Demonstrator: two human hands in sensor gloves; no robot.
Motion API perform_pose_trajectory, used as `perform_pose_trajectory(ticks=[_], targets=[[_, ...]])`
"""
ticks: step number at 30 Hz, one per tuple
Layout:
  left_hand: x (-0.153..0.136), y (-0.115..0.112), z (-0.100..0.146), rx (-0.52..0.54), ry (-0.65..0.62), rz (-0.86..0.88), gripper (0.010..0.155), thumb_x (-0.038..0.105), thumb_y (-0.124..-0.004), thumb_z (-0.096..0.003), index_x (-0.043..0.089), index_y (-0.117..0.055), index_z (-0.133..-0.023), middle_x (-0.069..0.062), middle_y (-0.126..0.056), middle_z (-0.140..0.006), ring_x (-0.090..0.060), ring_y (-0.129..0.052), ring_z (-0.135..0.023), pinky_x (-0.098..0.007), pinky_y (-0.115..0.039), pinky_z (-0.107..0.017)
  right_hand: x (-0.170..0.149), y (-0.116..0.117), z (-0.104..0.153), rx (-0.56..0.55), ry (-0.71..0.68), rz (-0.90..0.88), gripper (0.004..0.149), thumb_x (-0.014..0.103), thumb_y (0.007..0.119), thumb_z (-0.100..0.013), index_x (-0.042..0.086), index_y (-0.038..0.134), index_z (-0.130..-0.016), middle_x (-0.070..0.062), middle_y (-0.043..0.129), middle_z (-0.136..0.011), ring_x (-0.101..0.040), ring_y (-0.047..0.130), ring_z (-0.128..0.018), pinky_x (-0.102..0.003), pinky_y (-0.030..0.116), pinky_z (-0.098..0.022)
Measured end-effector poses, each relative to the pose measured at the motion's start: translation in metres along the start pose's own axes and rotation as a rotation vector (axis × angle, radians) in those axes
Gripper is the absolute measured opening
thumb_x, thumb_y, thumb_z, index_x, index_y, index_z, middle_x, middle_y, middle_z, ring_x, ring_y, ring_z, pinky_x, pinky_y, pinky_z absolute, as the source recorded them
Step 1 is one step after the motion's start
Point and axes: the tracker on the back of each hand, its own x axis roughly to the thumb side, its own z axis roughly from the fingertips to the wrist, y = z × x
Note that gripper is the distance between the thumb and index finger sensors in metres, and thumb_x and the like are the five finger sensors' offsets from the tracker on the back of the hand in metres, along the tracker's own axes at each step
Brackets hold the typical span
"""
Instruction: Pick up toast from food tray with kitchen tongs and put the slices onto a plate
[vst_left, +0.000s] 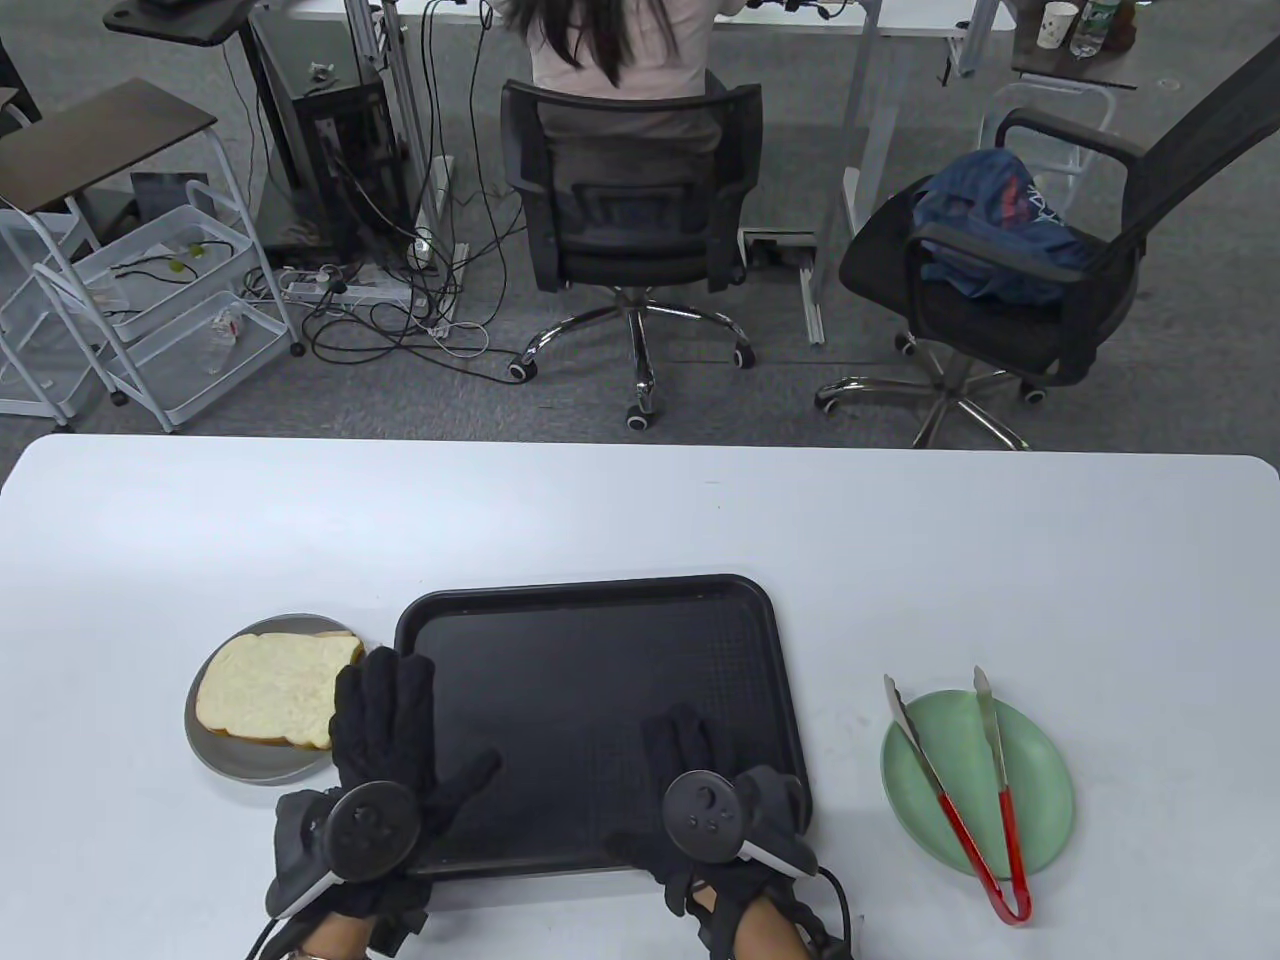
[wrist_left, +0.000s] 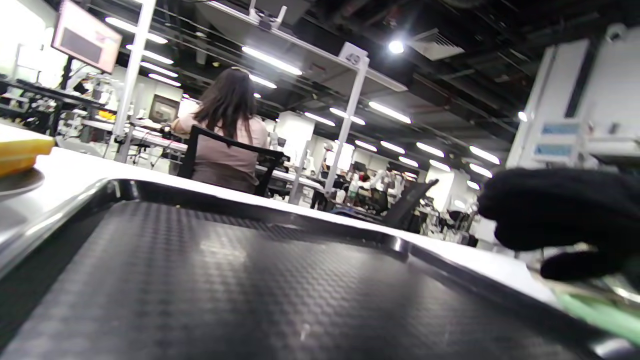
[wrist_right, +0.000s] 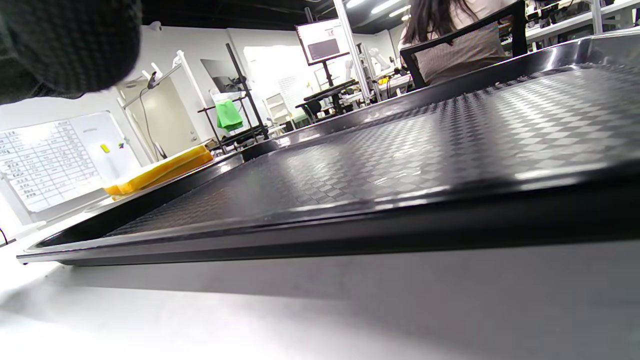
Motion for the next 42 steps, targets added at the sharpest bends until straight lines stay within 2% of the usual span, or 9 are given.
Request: perform_pose_trajectory(ticks=[9, 17, 42], targets=[[0.015, -0.023, -0.003, -0.096, -0.053, -0.129, 0.102, 0.072, -0.045, -0.0665, 0.001, 0.001, -0.124, -0.041, 0.001, -0.122, -0.072, -0.010, -0.104, -0.082, -0.032, -0.073, 0.002, 0.001, 0.001, 0.000, -0.018, 0.006, 0.105, 0.061, 0.082, -0.036, 0.002, 0.027, -0.103, -0.035, 0.025, -0.106, -0.065, 0.033, -0.085, -0.077, 0.046, -0.051], [0.019, -0.036, -0.005, -0.167, -0.074, -0.150, 0.102, 0.073, -0.041, -0.0657, 0.000, 0.003, -0.123, -0.042, 0.003, -0.122, -0.072, -0.008, -0.104, -0.083, -0.031, -0.072, 0.002, 0.001, 0.001, 0.007, -0.023, 0.005, 0.105, 0.061, 0.082, -0.036, 0.002, 0.027, -0.103, -0.035, 0.025, -0.106, -0.065, 0.033, -0.086, -0.078, 0.045, -0.051], [0.025, -0.041, -0.006, -0.238, -0.087, -0.144, 0.101, 0.070, -0.042, -0.0667, -0.001, 0.003, -0.123, -0.042, 0.004, -0.120, -0.072, -0.006, -0.103, -0.083, -0.031, -0.072, 0.004, 0.004, 0.001, 0.031, -0.040, 0.004, 0.104, 0.060, 0.082, -0.036, 0.001, 0.028, -0.103, -0.036, 0.026, -0.105, -0.065, 0.032, -0.085, -0.078, 0.043, -0.050]])
